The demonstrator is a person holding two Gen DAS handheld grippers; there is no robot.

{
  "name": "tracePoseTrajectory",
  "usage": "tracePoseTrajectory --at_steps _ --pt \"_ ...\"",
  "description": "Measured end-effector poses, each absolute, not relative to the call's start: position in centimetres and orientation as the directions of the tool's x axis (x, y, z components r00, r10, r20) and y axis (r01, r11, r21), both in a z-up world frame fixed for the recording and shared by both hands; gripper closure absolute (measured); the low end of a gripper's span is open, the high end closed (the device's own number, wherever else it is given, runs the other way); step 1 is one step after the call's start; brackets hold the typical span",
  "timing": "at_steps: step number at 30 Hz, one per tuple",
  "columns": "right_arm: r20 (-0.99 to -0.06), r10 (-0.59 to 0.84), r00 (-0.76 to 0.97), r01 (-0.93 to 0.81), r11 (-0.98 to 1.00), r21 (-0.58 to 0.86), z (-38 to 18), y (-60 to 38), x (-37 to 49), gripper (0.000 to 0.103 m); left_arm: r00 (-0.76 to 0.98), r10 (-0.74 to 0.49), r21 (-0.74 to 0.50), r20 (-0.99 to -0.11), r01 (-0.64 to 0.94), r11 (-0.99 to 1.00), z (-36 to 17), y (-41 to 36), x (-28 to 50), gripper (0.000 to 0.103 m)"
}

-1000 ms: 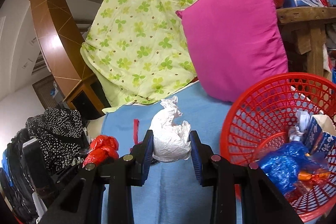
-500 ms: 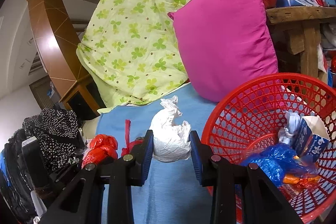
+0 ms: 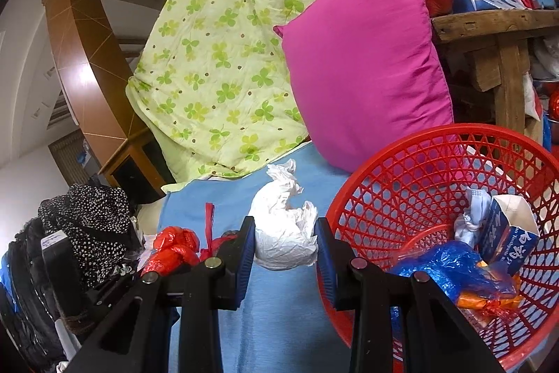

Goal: Collect trash
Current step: 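Hold the white tissue ball above the wastebasket with the right gripper while the left gripper holds the red bag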

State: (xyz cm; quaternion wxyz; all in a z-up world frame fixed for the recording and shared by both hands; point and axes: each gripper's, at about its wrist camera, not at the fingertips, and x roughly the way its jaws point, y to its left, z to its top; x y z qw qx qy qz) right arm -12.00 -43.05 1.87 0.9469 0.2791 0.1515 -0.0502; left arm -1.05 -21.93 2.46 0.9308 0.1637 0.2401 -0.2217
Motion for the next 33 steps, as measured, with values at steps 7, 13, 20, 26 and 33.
tracePoseTrajectory --at_steps 7,13,20,26,33 --pt "-0.31 -0.011 0.951 0.178 0.838 0.517 1.9 -43.3 -12.4 0.067 0.782 -0.339 0.201 -0.523 0.5 0.842 2.3 -22.1 -1.1 0.06" --pt "-0.308 -0.011 0.951 0.178 0.837 0.518 1.9 -43.4 -12.5 0.067 0.778 -0.342 0.205 -0.527 0.506 0.838 2.0 -22.6 -1.3 0.06" --pt "-0.304 -0.01 0.952 0.175 0.836 0.52 1.9 -43.7 -12.6 0.067 0.779 -0.345 0.207 -0.524 0.51 0.835 2.1 -22.4 -1.4 0.06" --pt "-0.295 -0.016 0.955 0.175 0.836 0.52 2.2 -43.6 -12.9 0.067 0.78 -0.346 0.208 -0.521 0.51 0.835 2.1 -22.5 -1.5 0.06" --pt "-0.283 -0.021 0.959 0.172 0.837 0.519 2.3 -43.7 -13.1 0.067 0.779 -0.354 0.206 -0.518 0.515 0.832 2.2 -22.6 -1.7 0.06"
